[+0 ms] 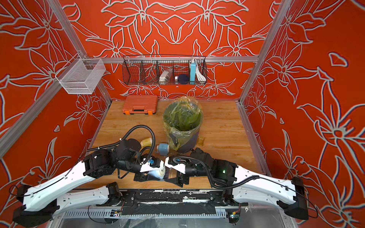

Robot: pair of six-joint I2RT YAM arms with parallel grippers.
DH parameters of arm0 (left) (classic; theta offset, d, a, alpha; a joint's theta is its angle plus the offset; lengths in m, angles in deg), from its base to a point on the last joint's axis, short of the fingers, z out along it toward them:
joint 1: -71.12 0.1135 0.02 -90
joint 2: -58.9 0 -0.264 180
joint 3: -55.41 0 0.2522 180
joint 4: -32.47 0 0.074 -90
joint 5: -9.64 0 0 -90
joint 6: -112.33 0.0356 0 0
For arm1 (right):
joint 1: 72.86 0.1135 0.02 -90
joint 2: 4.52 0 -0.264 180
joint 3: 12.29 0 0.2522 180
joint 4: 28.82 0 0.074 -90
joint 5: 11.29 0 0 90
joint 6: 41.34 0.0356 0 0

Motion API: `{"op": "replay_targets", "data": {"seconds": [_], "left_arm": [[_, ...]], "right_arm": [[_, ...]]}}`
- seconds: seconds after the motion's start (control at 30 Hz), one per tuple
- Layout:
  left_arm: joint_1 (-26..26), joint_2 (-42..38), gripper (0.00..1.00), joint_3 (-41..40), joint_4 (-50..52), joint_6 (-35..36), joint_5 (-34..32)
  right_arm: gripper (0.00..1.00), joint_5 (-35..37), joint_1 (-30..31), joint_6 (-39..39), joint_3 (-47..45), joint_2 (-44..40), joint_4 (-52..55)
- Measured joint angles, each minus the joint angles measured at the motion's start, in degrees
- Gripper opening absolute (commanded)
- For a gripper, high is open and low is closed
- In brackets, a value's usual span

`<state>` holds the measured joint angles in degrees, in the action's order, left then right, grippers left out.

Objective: Take out the pencil sharpener tray and clean the shavings
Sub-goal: Open the container of the pencil sharpener.

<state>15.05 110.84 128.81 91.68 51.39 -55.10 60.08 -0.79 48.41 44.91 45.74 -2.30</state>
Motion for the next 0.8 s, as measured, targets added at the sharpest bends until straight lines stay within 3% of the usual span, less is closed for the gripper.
{"op": "replay_targets", "data": {"seconds": [0.8], "left_arm": [[-0.2,-0.1,0.0,0.0,-1.4,-1.3,1.6]], "right_arm": [[0.72,1.3,1.1,1.5,0.0,-1.0,-1.0]]}}
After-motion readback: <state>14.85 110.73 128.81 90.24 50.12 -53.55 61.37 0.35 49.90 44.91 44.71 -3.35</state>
